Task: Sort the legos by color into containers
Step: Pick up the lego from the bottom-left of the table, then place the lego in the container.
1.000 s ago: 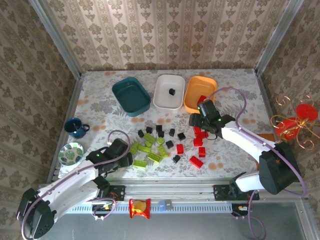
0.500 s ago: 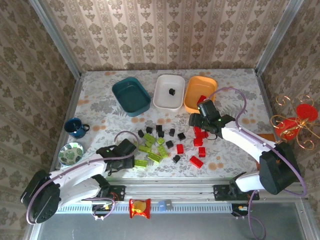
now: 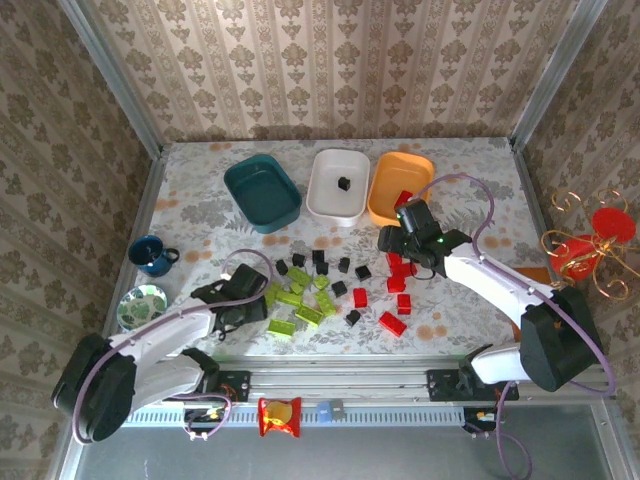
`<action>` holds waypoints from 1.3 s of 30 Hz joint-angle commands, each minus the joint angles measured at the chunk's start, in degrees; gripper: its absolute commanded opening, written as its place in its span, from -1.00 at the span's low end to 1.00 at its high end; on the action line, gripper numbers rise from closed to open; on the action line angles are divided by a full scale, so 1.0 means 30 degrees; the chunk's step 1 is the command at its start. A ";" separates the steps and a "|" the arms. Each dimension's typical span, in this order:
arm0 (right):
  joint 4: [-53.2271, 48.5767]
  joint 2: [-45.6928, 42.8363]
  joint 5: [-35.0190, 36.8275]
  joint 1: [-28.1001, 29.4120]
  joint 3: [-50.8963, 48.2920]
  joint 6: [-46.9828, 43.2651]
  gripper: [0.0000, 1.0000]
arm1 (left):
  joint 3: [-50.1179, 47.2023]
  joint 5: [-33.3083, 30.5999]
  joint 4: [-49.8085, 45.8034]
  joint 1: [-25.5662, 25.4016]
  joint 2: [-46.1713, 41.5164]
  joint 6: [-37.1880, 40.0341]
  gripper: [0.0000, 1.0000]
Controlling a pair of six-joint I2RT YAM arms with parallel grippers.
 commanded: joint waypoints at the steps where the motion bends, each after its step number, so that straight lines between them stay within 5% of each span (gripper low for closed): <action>1: -0.0353 -0.0494 0.0440 0.0115 -0.0312 -0.0038 0.35 | 0.0522 0.0765 0.1348 -0.0036 0.0702 0.0544 0.08; 10: -0.0207 -0.0373 0.0440 0.0115 -0.0398 0.0052 0.35 | 0.0427 0.0730 0.1675 -0.0903 0.1634 0.0303 -0.25; 19: -0.0269 -0.0639 0.0380 0.0119 -0.0397 0.0109 0.36 | 0.2429 -0.0706 -0.0773 -0.0849 -0.1273 0.1384 -0.40; 24: -0.0127 -0.0781 0.0385 0.0115 -0.0402 0.0255 0.35 | 0.4754 -0.0605 0.0942 0.1181 -0.1789 0.2699 -0.38; 31: -0.0352 -0.0232 0.0324 0.0152 -0.0076 0.0402 0.35 | 1.1361 0.0433 0.5702 0.4384 0.6212 0.3797 -0.41; 39: -0.0638 -0.0704 0.0329 0.0144 -0.0461 0.0431 0.35 | 2.0399 0.0400 0.3876 0.6011 1.5515 0.4378 -0.47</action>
